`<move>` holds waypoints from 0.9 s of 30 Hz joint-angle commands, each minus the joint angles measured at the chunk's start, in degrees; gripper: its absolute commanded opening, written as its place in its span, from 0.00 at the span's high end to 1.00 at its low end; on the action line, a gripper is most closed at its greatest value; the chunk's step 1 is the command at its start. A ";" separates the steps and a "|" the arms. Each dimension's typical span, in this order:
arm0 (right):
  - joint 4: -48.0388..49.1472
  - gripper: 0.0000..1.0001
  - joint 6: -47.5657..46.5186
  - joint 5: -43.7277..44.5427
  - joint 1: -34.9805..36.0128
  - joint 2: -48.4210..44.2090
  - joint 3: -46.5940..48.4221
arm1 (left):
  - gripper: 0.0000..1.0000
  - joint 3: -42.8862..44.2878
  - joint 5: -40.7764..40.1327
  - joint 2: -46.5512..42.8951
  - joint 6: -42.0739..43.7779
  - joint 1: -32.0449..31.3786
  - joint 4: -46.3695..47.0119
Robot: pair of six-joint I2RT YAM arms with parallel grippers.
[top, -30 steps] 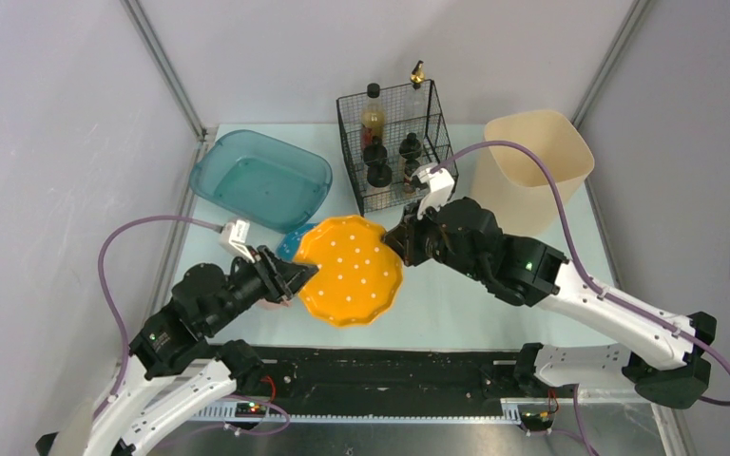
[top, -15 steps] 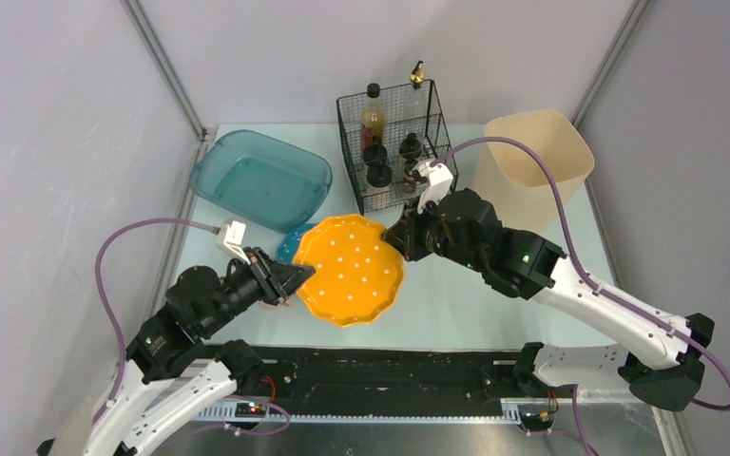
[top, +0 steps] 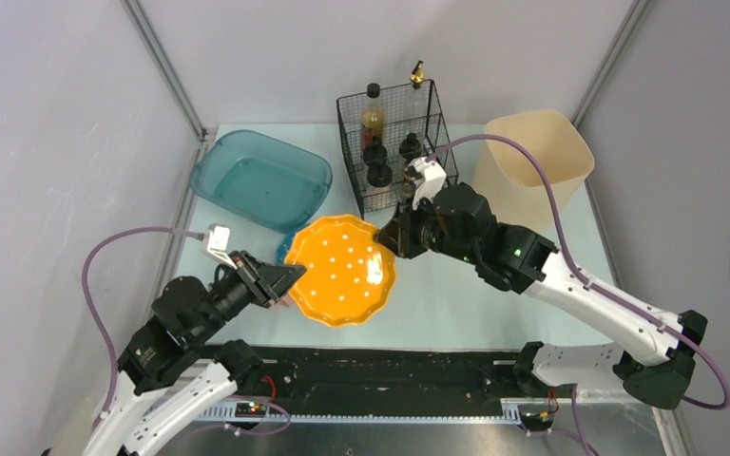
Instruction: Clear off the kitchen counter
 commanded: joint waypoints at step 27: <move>1.95 0.60 3.96 6.14 -8.09 -10.73 -4.77 | 1.00 -0.46 -3.84 1.72 -4.90 0.75 14.59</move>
